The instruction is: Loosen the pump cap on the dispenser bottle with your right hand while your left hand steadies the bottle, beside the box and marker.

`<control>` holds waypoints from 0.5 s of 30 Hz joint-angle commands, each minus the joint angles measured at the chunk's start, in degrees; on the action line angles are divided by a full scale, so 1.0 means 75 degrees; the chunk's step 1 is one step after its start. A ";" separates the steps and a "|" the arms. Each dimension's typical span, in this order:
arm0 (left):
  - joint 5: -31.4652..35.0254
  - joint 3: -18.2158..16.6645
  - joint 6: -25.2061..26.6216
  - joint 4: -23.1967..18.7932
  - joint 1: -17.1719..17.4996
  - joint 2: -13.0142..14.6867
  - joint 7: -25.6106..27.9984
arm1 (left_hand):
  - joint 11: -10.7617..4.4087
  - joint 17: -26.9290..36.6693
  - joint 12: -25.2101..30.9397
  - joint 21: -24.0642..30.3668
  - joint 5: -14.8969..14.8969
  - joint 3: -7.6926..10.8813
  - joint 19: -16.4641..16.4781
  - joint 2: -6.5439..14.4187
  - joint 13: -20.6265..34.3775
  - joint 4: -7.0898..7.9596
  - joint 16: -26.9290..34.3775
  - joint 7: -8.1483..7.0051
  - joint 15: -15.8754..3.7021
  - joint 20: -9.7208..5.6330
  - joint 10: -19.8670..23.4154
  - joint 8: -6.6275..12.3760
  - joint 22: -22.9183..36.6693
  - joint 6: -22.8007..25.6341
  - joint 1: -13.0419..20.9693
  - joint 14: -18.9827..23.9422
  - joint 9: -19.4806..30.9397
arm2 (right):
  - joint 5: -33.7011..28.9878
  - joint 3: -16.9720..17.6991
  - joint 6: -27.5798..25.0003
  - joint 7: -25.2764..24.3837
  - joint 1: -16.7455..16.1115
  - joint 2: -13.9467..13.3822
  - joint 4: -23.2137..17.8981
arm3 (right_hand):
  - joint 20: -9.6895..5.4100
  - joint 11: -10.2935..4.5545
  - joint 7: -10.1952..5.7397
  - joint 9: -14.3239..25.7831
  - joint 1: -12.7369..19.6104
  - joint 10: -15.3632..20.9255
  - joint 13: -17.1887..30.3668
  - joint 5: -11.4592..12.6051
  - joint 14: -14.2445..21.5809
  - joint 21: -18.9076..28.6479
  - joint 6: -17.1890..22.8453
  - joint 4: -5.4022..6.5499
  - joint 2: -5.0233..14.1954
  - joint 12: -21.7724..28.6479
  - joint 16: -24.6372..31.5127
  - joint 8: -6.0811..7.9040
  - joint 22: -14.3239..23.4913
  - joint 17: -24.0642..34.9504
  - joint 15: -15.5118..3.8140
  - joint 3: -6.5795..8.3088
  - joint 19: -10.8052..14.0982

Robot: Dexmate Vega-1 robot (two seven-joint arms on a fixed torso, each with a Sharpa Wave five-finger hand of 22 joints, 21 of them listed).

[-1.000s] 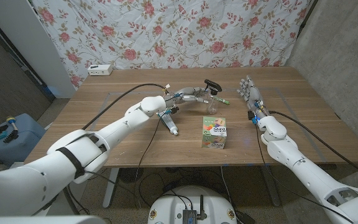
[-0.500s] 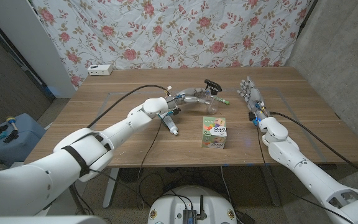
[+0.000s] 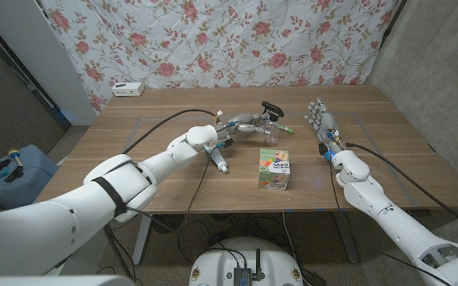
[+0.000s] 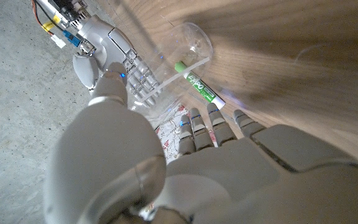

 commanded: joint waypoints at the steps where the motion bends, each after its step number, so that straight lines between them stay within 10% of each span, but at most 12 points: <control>1: -0.0059 0.0142 -0.0247 0.0918 -0.0326 -0.0437 -0.0133 | -0.0048 0.0022 0.0048 0.0042 0.0016 -0.0031 -0.0013 0.0005 0.0015 -0.0004 0.0059 -0.0031 -0.0574 -0.0064 0.0088 0.0012 0.0003 0.0065 0.0129 0.0140 0.0037 | 0.0024 0.0020 0.0105 0.0026 -0.0002 0.0055 0.0072 | -0.0448 -0.0026 -0.0010 0.0015 0.0008 0.0009 0.0007 0.0062 -0.0068 0.0049 -0.0011 -0.0015 -0.0037 0.0047 0.0034 0.0040 0.0034 -0.0009 -0.0121 -0.0033 0.0011; 15: -0.0130 0.0283 -0.0041 0.1152 -0.0443 -0.0634 -0.0125 | -0.0143 0.0024 0.0181 0.0065 -0.0035 -0.0209 0.0205 0.0083 0.0047 0.0033 0.0133 -0.0110 -0.0696 -0.0267 0.0655 0.0090 -0.0004 0.0558 0.0421 0.0671 0.0058 | 0.0053 0.0027 0.0142 0.0062 0.0019 0.0088 0.0158 | -0.0426 -0.0040 -0.0013 0.0015 0.0006 0.0009 0.0007 0.0066 -0.0065 0.0048 -0.0018 -0.0020 -0.0036 0.0048 0.0036 0.0041 0.0034 -0.0009 -0.0106 -0.0039 0.0008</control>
